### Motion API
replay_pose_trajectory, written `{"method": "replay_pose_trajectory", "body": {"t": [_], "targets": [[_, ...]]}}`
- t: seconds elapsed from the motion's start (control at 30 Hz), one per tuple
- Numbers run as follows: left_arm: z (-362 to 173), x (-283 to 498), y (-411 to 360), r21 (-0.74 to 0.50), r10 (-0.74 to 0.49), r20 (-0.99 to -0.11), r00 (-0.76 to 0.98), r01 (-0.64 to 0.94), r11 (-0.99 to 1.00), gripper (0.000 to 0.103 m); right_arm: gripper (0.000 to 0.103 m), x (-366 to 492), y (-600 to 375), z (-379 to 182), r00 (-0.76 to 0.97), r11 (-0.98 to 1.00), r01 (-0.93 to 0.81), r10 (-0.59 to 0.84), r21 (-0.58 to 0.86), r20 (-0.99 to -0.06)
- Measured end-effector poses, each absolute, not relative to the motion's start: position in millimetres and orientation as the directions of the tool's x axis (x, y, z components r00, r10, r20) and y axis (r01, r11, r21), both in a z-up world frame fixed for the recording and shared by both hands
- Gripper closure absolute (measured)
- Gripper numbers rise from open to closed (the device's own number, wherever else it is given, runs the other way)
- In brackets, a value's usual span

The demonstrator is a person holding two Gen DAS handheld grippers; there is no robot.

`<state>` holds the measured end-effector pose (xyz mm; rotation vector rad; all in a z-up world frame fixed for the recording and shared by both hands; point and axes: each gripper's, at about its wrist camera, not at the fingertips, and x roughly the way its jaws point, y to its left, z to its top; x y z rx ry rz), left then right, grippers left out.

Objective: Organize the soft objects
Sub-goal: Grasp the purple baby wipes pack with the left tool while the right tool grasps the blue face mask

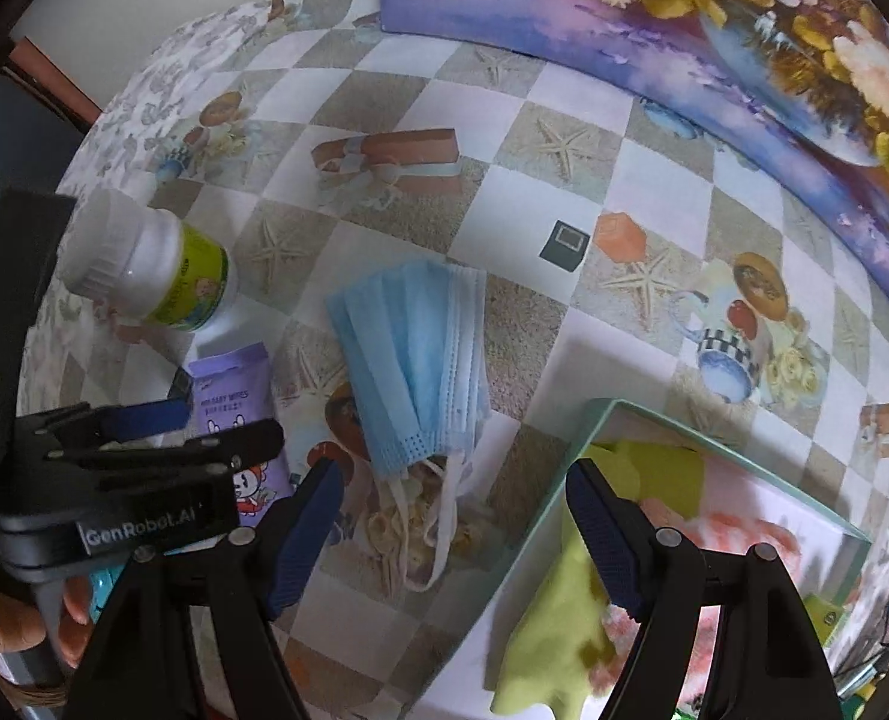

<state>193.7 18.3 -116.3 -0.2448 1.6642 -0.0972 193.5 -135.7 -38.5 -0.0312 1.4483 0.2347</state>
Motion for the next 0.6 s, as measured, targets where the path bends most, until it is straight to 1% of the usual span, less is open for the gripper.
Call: {"method": "replay_pose_trajectory", "body": {"t": [0.1, 0.13, 0.2, 0.37, 0.5, 0.6], "targets": [[-119.1, 196.2, 18.4, -0.203, -0.212, -0.973, -0.089, -0.098, 0.974, 0.032, 0.023, 196.6, -136.8, -43.8, 0.102, 0.977, -0.176, 0.136, 0.116, -0.986], [-118.0, 197.2, 17.9, -0.205, -0.212, -0.974, -0.081, -0.088, 0.975, 0.037, 0.023, 197.7, -137.6, -45.3, 0.100, 0.978, -0.173, 0.137, 0.119, -0.985], [-116.1, 201.5, 12.3, -0.204, -0.208, -0.976, -0.070, -0.064, 0.977, 0.045, 0.023, 200.1, -138.4, -47.2, 0.101, 0.978, -0.170, 0.139, 0.121, -0.985], [-114.2, 204.9, 11.4, -0.190, -0.192, -0.980, -0.051, -0.037, 0.981, 0.047, 0.023, 208.1, -134.3, -50.0, 0.104, 0.977, -0.179, 0.138, 0.118, -0.985], [-113.4, 211.7, 23.5, -0.174, -0.177, -0.984, -0.033, -0.062, 0.983, 0.047, 0.023, 216.6, -123.4, -54.4, 0.105, 0.974, -0.198, 0.137, 0.114, -0.985], [-114.3, 216.2, 33.6, -0.183, -0.187, -0.982, -0.034, -0.088, 0.979, 0.047, 0.023, 222.0, -113.6, -59.3, 0.102, 0.971, -0.214, 0.135, 0.111, -0.986]]}}
